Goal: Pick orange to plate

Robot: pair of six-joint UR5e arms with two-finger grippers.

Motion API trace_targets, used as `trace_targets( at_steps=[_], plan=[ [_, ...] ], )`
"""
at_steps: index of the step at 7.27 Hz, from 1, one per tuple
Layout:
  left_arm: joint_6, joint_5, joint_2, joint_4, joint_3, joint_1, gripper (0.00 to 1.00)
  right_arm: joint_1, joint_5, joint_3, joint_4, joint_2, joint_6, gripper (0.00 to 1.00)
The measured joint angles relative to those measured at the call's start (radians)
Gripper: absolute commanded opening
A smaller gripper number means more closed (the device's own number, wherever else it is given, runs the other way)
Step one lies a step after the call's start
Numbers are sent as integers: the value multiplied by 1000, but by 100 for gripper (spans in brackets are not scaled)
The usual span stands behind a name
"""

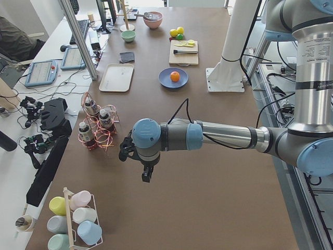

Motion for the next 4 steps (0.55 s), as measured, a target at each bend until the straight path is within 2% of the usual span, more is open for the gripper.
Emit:
trace_targets(
  at_steps=[2, 4],
  plan=[
    [22, 48, 33, 14, -1, -17, 97, 17, -15, -3, 0, -30, -43, 100],
    [21, 54, 34, 14, 3, -22, 97, 35, -29, -11, -1, -46, -88, 100]
  ],
)
